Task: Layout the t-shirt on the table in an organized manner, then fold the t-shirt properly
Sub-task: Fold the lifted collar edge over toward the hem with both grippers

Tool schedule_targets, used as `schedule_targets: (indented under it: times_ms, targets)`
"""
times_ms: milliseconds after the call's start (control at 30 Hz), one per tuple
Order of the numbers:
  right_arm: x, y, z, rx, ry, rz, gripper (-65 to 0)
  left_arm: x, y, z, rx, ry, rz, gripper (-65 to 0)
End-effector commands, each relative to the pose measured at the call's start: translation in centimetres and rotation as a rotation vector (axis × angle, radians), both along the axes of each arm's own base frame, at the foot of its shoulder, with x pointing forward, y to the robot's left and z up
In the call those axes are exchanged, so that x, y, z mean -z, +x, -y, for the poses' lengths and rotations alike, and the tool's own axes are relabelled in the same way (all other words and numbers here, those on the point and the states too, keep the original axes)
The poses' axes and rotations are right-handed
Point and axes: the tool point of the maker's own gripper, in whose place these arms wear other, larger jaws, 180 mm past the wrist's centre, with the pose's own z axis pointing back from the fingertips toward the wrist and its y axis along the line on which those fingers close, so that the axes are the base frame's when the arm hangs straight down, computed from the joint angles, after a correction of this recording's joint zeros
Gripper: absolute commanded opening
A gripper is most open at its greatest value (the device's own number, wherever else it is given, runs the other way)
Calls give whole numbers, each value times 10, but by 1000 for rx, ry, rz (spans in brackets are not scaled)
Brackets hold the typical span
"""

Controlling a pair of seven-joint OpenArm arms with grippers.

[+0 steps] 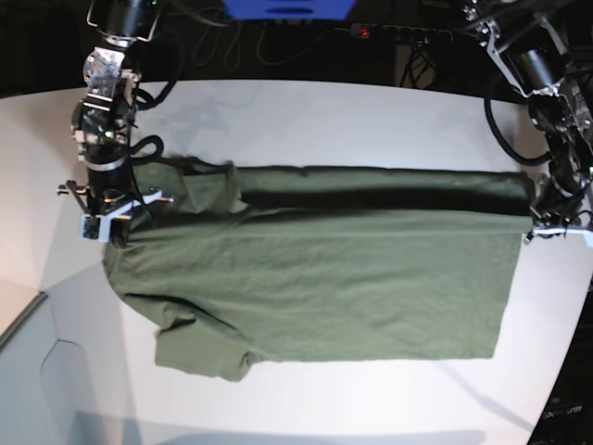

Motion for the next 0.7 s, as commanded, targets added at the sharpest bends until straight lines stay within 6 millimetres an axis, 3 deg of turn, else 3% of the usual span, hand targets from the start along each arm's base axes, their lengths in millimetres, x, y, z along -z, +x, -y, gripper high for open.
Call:
schedule_targets:
  times_ms: [0, 200, 300, 400, 533, 667]
  targets:
    - [-17, 9, 6, 7, -19, 62, -650, -20, 11, -11, -12, 36, 55, -648]
    - [-20, 12, 6, 7, -19, 70, -650, -26, 28, 3, 40, 43, 69, -535]
    - [-19, 11, 6, 7, -19, 67, -643, -27, 31, 7, 53, 45, 69, -512]
    - [-18, 9, 6, 7, -19, 62, -562, -36, 40, 6, 51, 46, 94, -511]
    - [-18, 7, 8, 12, -23, 63, -409, -39, 41, 4, 40, 48, 103, -511]
    - [-27, 2, 12, 19, -44, 80, -359, -40, 37, -2, 40, 53, 93, -511]
